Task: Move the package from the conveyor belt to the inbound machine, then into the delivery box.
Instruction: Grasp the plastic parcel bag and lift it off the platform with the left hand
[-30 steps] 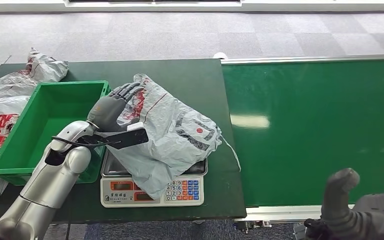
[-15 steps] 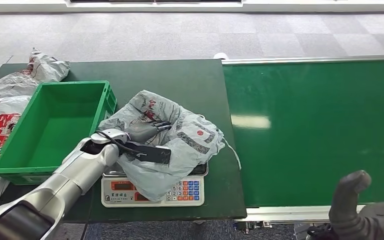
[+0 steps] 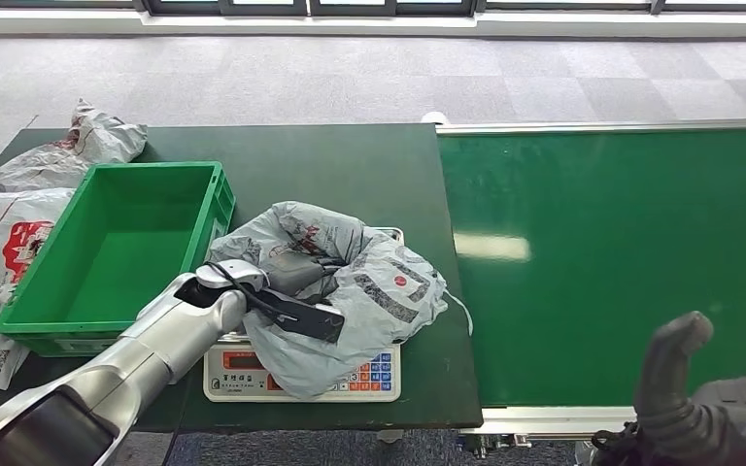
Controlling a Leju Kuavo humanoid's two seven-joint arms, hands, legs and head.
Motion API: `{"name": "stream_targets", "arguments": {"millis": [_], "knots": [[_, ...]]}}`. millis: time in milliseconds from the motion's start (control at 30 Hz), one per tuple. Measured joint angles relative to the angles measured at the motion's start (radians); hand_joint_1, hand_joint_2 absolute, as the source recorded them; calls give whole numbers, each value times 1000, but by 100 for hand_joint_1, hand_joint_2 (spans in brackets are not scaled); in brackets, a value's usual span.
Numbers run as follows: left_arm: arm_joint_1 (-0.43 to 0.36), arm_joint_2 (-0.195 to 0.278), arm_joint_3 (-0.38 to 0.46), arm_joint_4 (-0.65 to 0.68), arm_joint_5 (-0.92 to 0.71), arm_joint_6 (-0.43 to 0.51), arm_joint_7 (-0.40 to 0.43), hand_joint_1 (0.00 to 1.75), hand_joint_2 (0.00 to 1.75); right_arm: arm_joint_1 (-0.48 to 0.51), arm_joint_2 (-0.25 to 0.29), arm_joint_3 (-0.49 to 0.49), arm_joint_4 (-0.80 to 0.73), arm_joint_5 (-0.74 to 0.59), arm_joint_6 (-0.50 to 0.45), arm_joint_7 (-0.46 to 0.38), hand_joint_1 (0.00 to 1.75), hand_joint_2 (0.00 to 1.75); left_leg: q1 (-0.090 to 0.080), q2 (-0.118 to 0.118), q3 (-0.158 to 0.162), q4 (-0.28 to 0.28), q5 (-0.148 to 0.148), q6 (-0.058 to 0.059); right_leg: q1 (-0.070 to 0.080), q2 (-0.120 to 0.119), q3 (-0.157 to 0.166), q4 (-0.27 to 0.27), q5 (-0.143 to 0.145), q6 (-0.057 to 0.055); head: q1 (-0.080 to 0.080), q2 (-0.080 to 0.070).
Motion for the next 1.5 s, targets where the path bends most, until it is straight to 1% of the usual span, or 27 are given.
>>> {"name": "stream_targets", "arguments": {"millis": [333, 500, 633, 900, 1000, 1167, 1500], "knots": [[-4, 4, -4, -22, 6, 11, 2, 175, 175, -4, 0, 2, 0, 4, 0, 12, 0, 175, 0, 0, 2, 0, -2, -1, 0, 0, 2, 0, -2, -1, 0, 0], [2, 13, -4, -40, 10, 48, 25, 175, 175, -4, 0, 2, 0, 0, 0, 16, 0, 175, 0, 0, 3, 0, -3, -2, 0, 0, 1, 0, -3, -2, 0, 0], [7, 46, -4, -92, 21, 61, 54, 175, 175, 1, 0, 2, 0, -5, 0, 17, 0, 175, 0, 2, 3, 0, -3, -2, 1, 2, -2, 0, -2, -2, 0, 0], [30, 168, 10, -244, 42, 87, 110, 175, 175, 42, 0, 2, -5, -30, 0, -5, 0, 175, 2, 6, 1, 0, 1, -5, 2, 4, -13, 1, 2, -5, 0, 0], [39, 199, 32, -295, 44, 98, 125, 175, 175, 56, 0, 2, -14, -45, 0, -17, 0, 175, 2, 6, -1, 0, 1, -6, 2, 4, -15, 1, 2, -6, 0, 0], [45, 220, 58, -354, 43, 103, 144, 175, 175, 76, 0, -2, -29, -55, 0, -26, 0, 175, 2, 5, -4, 0, 1, -5, 2, 4, -17, 1, 2, -5, 0, 0], [47, 227, 82, -410, 35, 125, 146, 175, 175, 98, 3, -6, -49, -63, 0, -49, 0, 175, 2, 5, -6, 0, 1, -5, 2, 4, -20, 1, 3, -5, 0, 0]]}}
